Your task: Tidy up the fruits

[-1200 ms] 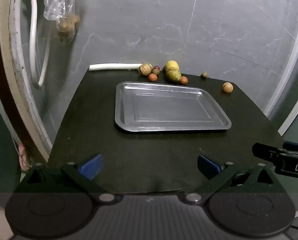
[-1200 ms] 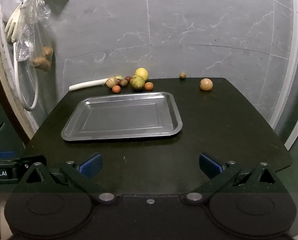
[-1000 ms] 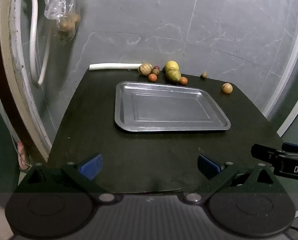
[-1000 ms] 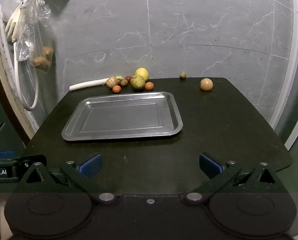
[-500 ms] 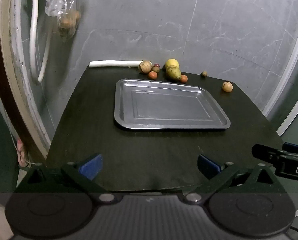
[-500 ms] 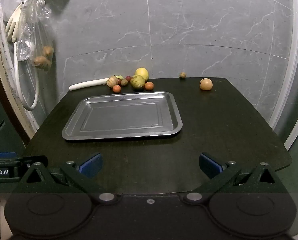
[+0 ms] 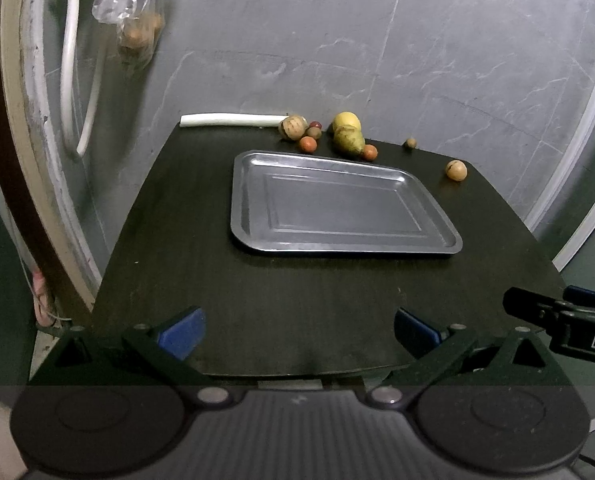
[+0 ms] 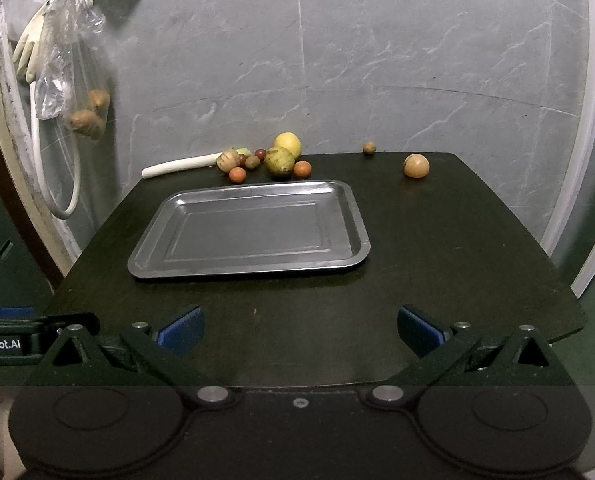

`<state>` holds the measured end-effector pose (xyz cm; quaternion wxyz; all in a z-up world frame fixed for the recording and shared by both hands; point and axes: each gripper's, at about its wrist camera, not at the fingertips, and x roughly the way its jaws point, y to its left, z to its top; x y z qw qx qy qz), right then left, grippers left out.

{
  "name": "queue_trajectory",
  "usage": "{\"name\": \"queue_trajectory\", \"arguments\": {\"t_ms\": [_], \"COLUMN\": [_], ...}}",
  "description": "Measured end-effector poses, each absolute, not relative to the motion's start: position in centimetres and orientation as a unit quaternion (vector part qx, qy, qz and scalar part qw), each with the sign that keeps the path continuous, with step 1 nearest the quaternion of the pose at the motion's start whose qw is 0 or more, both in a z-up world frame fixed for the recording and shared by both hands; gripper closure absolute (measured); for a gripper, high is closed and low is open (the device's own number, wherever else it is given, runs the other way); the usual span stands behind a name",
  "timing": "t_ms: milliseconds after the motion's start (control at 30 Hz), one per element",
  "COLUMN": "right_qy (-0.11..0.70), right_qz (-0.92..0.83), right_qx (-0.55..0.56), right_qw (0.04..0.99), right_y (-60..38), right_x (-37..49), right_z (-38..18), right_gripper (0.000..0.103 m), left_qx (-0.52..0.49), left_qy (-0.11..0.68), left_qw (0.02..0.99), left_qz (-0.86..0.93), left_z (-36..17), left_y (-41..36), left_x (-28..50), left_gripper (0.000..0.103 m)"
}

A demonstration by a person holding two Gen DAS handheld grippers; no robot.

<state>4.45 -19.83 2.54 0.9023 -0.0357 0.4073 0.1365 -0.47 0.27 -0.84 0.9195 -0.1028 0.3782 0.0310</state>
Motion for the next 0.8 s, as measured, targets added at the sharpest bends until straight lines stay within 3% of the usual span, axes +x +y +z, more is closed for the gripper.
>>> {"name": "queue_trajectory", "arguments": {"t_ms": [800], "right_qy": [0.41], "right_qz": [0.139], "right_qx": [-0.05], "right_qw": [0.9], "right_y": [-19.1], "right_x": [5.3], "right_z": [2.6], "right_gripper": [0.001], "left_qx": [-0.12], "left_qy": [0.383], "left_qw": [0.916], "left_qz": [0.03], "left_z": [-0.7], "left_y": [1.5], "left_x": [0.3], "left_gripper": [0.001]}}
